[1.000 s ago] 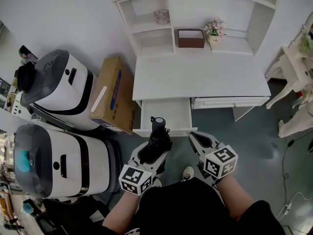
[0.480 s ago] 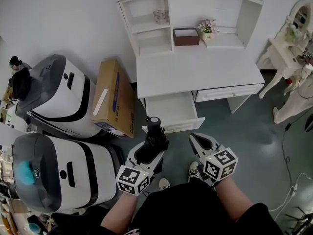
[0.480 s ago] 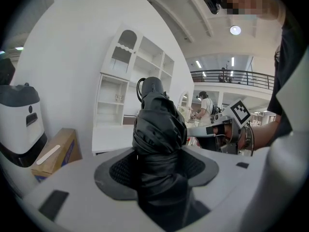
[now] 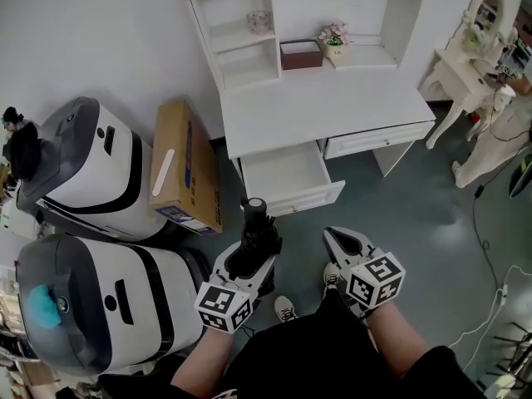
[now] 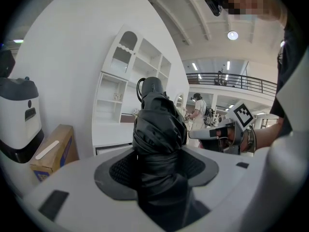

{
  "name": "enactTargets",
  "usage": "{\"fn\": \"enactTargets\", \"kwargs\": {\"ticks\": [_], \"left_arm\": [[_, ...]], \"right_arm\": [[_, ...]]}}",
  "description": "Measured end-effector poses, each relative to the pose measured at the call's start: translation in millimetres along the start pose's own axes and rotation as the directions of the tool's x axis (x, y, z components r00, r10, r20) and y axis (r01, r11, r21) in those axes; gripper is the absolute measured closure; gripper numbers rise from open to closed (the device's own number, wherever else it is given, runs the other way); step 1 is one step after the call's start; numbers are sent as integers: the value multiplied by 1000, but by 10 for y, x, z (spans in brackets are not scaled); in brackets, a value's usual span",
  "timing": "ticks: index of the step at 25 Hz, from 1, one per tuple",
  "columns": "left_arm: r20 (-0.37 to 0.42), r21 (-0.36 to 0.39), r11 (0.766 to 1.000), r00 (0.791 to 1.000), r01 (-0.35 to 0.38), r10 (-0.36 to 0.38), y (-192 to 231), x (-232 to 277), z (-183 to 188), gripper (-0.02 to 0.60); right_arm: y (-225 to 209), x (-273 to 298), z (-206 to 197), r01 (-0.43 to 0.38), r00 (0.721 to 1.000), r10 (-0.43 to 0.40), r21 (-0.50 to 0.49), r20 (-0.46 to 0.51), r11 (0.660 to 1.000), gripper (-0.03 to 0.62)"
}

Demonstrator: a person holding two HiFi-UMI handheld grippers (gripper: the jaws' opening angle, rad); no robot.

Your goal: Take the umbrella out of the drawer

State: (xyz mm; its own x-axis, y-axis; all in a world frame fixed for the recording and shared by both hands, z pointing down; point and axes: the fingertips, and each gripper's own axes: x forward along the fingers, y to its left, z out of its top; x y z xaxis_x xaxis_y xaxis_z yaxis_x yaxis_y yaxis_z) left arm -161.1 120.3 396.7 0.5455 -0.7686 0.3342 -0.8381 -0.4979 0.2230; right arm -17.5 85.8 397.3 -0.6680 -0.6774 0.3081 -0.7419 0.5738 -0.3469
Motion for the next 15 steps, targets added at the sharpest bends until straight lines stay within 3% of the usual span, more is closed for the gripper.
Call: {"fn": "enactTargets", "kwargs": {"ticks": [15], "left_arm": [[7, 23, 999, 999, 49, -49, -125, -352, -130, 324]], "right_arm": [[401, -226, -264, 32, 999, -32, 0, 17, 999, 592]]}}
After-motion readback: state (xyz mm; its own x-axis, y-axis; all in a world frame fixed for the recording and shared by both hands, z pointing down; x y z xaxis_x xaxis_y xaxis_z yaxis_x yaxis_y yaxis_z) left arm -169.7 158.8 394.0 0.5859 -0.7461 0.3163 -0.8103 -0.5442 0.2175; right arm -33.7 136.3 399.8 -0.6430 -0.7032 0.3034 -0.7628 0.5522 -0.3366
